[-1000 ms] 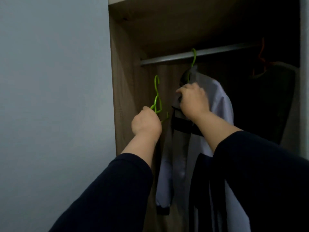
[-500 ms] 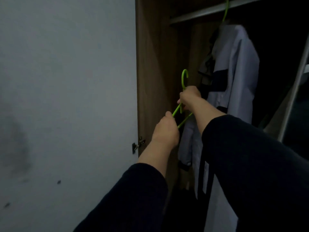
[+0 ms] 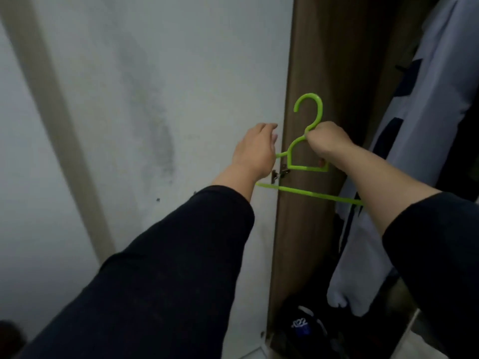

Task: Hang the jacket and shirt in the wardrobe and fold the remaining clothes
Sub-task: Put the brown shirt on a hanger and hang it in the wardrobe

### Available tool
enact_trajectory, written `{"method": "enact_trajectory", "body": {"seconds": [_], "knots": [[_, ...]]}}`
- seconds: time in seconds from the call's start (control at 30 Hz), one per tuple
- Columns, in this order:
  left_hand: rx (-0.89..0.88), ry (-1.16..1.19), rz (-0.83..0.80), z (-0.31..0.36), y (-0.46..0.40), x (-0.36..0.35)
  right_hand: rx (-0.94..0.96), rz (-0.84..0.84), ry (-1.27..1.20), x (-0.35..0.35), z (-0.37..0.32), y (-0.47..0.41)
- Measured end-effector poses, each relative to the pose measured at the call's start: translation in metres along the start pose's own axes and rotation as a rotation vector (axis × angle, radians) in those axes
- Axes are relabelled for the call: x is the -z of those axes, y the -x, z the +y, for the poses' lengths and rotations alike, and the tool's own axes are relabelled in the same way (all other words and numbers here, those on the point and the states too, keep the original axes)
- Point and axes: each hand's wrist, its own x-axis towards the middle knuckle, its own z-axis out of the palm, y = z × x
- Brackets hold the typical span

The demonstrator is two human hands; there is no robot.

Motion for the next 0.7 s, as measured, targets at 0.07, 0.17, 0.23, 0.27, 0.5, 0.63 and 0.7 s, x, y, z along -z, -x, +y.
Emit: {"method": "enact_trajectory", "body": {"seconds": [0.07,0.17,0.23,0.27,0.5,0.63,0.7], "knots": [[0.008,-0.082,-0.035,-0.009,0.013,0.014,0.088,-0.095,-0.094,-0.009,-0.016,0.011],[0.109,-0.124,-0.102,-0.041,0.053,0.038,0.186,-0.236,-0.269,-0.039,-0.050,0.038],[0.191,-0.121,-0.087,-0.068,0.083,0.060,0.251,-0.321,-0.293,-0.067,-0.075,0.058],[0.233,-0.143,-0.068,-0.081,0.099,0.073,0.282,-0.372,-0.303,-0.081,-0.088,0.070],[0.472,-0.384,-0.045,-0.160,0.226,0.177,0.559,-0.684,-0.082,-0.196,-0.169,0.174],[0.628,-0.458,-0.025,-0.196,0.297,0.224,0.712,-0.680,-0.089,-0.253,-0.212,0.236],[0.682,-0.501,-0.016,-0.211,0.326,0.245,0.759,-0.707,-0.121,-0.278,-0.231,0.263]]}}
